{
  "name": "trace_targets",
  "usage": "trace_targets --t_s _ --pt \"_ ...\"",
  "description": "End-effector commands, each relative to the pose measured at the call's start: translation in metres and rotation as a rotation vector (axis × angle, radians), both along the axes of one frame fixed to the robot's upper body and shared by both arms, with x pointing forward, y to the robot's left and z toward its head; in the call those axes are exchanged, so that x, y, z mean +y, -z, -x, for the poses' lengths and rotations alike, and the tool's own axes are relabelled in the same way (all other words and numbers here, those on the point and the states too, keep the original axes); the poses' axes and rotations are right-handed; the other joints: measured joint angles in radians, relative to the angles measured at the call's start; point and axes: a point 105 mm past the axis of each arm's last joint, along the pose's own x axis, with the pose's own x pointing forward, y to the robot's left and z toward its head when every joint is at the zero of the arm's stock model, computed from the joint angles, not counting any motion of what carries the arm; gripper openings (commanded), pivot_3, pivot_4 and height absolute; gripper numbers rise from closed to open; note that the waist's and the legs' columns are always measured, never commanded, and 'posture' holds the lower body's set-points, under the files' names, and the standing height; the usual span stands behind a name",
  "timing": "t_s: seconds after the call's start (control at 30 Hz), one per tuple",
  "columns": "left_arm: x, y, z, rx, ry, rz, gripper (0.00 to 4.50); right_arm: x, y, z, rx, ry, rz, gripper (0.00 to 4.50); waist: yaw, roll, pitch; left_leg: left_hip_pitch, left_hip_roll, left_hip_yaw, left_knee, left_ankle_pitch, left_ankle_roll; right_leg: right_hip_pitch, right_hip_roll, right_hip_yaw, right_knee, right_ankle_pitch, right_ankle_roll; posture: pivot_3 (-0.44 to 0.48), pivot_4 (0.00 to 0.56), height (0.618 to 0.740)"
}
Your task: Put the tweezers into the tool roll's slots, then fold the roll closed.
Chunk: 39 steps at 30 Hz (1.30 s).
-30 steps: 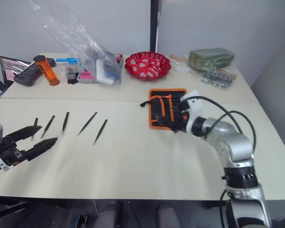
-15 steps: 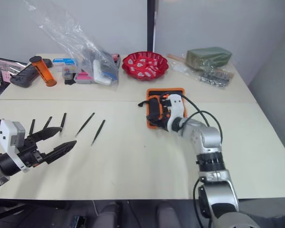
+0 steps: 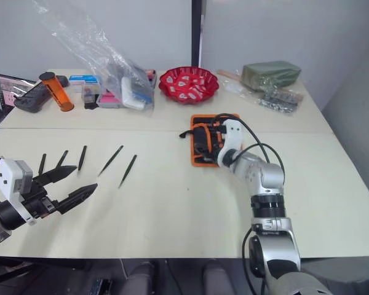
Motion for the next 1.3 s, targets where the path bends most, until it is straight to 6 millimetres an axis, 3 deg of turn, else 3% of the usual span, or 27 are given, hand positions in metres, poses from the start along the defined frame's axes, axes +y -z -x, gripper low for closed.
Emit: trace_targets --t_s 0.03,0.27,0.37,0.7,0.73,0.83,0.97,1.13,1.3 --pt "0.006 -0.006 0.001 -0.049 -0.029 -0.041 4.5 0.005 -0.009 -0.001 -0.034 -0.007 -0.006 4.46 0.0 0.0 0.0 0.0 0.0 0.0 0.0 0.0 0.0 0.0 0.0 0.0 0.0 0.0 0.0 0.0 0.15 0.74" --pt "0.007 -0.003 0.002 -0.046 -0.036 -0.041 4.5 0.018 -0.007 0.001 -0.023 -0.04 -0.033 4.46 -0.001 0.0 0.0 0.0 0.0 0.0 0.0 0.0 0.0 0.0 0.0 0.0 0.0 0.0 0.0 0.0 0.15 0.74" --pt "0.007 -0.003 0.003 -0.046 -0.038 -0.042 4.5 0.015 -0.007 -0.003 -0.026 -0.012 -0.042 3.68 -0.001 0.0 0.0 0.0 0.0 0.0 -0.001 0.0 0.0 -0.001 0.0 0.0 0.0 0.0 0.0 0.0 0.15 0.74" --pt "0.01 0.002 0.003 -0.025 -0.054 -0.05 4.5 0.001 -0.005 -0.013 -0.05 0.071 -0.033 0.22 -0.001 0.0 0.0 -0.001 0.0 0.0 -0.001 0.0 0.0 -0.001 0.0 0.0 -0.001 0.0 0.0 0.0 0.15 0.74" --pt "0.01 0.003 0.003 -0.024 -0.054 -0.051 4.5 0.0 -0.005 -0.013 -0.053 0.073 -0.027 0.03 -0.001 0.0 0.0 -0.001 0.0 0.0 -0.001 0.0 0.0 -0.001 0.0 0.0 -0.001 0.0 0.0 0.0 0.15 0.74" --pt "0.009 0.004 0.003 -0.024 -0.051 -0.048 4.5 0.002 -0.008 -0.013 -0.071 0.061 -0.031 0.03 -0.001 0.0 0.0 -0.001 0.0 0.0 -0.001 0.0 0.0 -0.001 0.0 0.0 -0.002 0.0 0.0 0.0 0.15 0.74" --pt "0.009 0.005 0.001 -0.021 -0.044 -0.046 4.5 0.02 -0.013 -0.006 -0.093 -0.045 -0.046 0.03 -0.002 0.0 0.0 -0.001 0.0 0.0 -0.001 0.0 0.0 -0.001 0.0 0.0 -0.002 0.0 0.0 0.0 0.15 0.74" --pt "0.009 0.005 -0.001 -0.018 -0.034 -0.044 4.5 0.051 -0.012 0.017 -0.079 -0.251 -0.046 0.03 -0.007 0.0 0.0 -0.001 0.0 0.0 -0.002 0.0 0.0 -0.001 0.0 0.0 -0.002 0.0 0.0 0.0 0.15 0.74" --pt "0.005 0.01 -0.002 0.002 -0.008 -0.043 4.5 0.072 0.003 0.043 -0.051 -0.423 0.007 0.03 -0.012 0.0 0.0 -0.001 0.0 0.0 -0.004 0.0 0.0 -0.001 0.0 0.0 -0.003 0.0 0.0 0.0 0.15 0.74"
